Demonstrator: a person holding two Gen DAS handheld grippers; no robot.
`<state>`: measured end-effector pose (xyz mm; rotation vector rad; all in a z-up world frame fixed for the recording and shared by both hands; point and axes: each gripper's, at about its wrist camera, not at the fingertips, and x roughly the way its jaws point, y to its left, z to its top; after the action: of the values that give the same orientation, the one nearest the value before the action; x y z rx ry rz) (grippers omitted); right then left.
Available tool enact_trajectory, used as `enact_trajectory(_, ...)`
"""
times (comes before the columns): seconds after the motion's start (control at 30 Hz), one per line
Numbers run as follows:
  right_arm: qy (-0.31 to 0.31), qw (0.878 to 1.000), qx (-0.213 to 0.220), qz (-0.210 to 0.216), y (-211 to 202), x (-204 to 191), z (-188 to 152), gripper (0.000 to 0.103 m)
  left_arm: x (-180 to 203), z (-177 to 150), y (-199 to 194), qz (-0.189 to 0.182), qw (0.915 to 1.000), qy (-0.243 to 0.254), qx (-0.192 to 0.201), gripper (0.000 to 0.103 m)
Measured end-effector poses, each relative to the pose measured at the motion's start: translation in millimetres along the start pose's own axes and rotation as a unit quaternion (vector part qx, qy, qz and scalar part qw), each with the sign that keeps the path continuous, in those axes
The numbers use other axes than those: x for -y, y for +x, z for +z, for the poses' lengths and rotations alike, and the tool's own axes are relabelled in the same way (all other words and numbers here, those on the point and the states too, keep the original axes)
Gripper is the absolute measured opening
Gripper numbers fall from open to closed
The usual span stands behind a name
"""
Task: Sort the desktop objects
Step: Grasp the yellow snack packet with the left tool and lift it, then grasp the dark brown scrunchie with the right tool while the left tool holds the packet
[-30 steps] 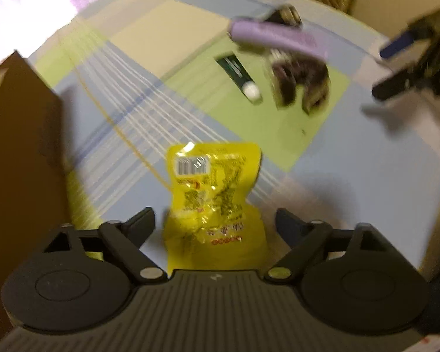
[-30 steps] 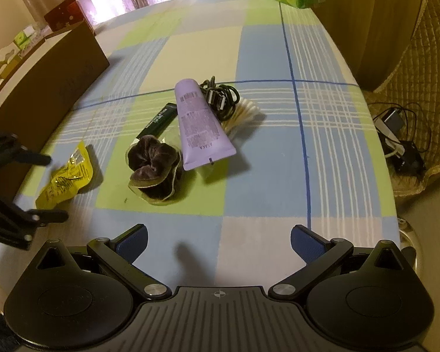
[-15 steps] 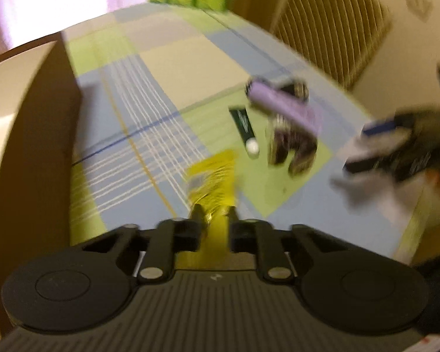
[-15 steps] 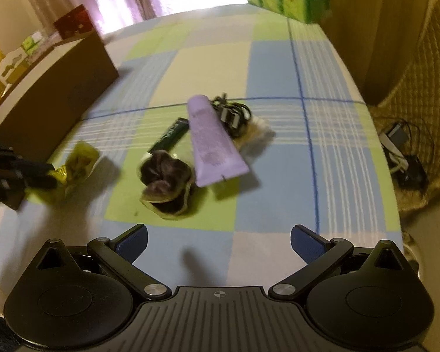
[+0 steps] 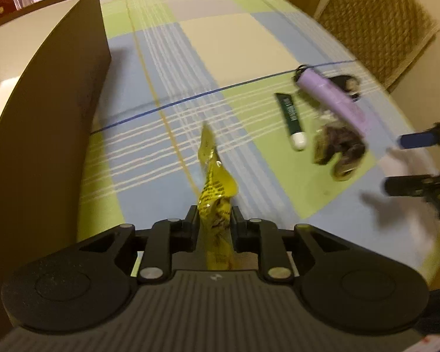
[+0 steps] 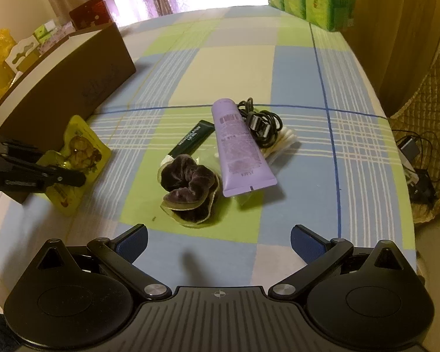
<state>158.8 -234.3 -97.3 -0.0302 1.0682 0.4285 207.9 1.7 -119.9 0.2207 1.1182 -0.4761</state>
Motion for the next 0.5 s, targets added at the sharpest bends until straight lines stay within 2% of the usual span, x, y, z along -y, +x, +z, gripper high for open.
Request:
enact_trajectory(0.13, 0.005, 1.0, 0.008, -0.001, -4, -1, -2, 0.101, 3, -3, -12, -0.003, 0.9996, 0.014, 0.025, 0.017)
enact_trajectory(0.27, -0.01, 0.999, 0.039, 0.003, -8, -8, 1, 0.1, 5, -4, -24, 0.005, 0.9992, 0.015, 0.036, 0.016)
enact_trajectory(0.33, -0.031, 0.998, 0.055, 0.009, -9, -15, 4, 0.086, 4, -6, -29, 0.009, 0.9991, 0.011, 0.039, 0.016)
enact_trajectory(0.37, -0.043, 0.997, 0.058, 0.012, -8, -19, 7, 0.075, 4, -7, -32, 0.012, 0.999, 0.011, 0.041, 0.017)
enact_trajectory(0.43, -0.06, 0.996, 0.061, 0.011, -4, -26, 10, 0.071, 3, -8, -37, 0.016, 0.9988, 0.01, 0.046, 0.016)
enact_trajectory(0.5, -0.086, 0.994, 0.067, 0.006, 1, -33, 14, 0.062, 2, -8, -43, 0.02, 0.9985, 0.008, 0.051, 0.016)
